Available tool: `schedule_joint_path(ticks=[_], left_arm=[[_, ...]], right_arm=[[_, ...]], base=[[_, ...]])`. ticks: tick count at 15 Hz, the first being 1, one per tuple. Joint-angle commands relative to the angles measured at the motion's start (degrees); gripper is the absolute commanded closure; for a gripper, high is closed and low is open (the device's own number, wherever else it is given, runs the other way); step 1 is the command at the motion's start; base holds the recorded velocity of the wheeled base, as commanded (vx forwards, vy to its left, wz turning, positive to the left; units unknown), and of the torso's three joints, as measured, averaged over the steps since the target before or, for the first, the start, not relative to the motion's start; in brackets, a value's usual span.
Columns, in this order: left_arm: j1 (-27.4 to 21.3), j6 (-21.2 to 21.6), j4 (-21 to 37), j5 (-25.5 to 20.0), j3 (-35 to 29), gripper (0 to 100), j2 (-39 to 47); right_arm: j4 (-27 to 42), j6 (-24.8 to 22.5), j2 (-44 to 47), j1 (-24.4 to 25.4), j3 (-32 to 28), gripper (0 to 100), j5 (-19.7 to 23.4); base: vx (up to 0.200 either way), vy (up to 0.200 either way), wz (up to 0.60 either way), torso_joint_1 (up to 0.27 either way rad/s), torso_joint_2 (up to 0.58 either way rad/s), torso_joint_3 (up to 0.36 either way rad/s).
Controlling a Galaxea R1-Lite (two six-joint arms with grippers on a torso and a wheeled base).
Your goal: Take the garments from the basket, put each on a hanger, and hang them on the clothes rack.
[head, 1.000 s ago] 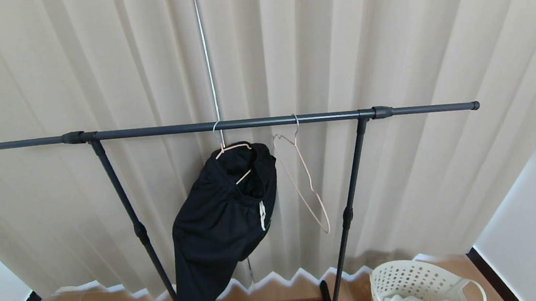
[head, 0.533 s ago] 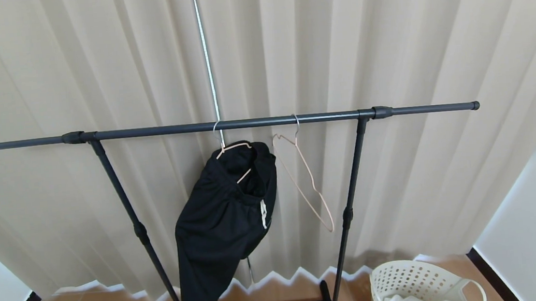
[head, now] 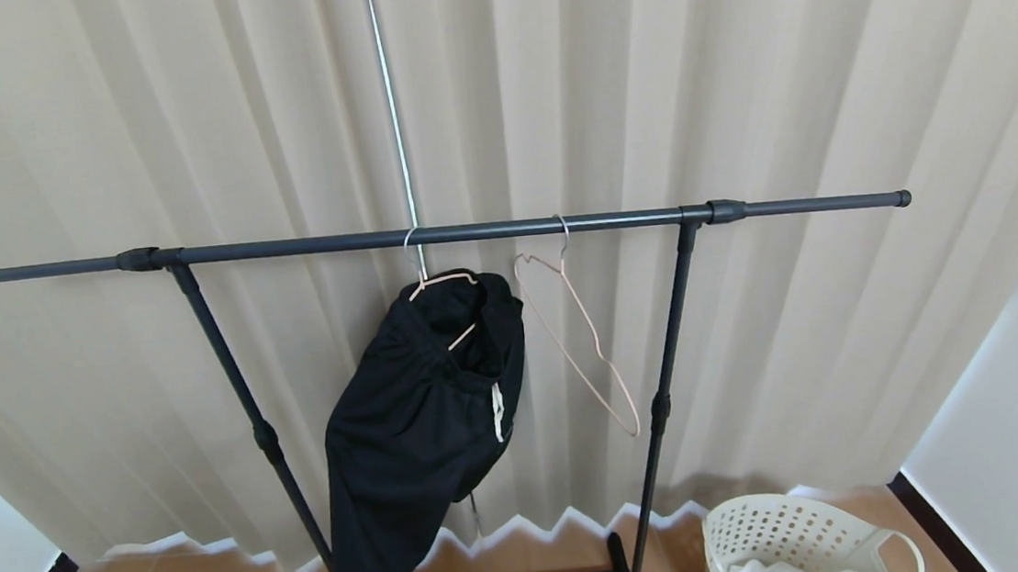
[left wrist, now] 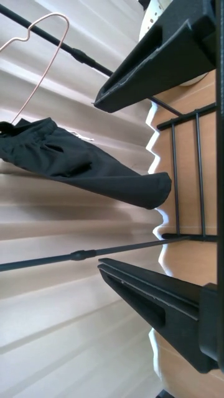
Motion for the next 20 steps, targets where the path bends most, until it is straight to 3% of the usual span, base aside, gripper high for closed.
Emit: schedule_joint_path(ticks=[1,20], left_arm=[[0.1,0.0,0.0,0.0,0.0,0,0.0],[0.1,0.0,0.0,-0.2,0.0,0,0.0]], right_arm=[[0.0,0.0,0.1,0.0,0.0,0,0.0],[0.0,0.5,0.1,0.0,0.0,0,0.0]], base=[[0.0,0.0,0.0,-0.115,0.29,0.144],[0.0,0.0,0.0,-0.145,0.35,0.201]])
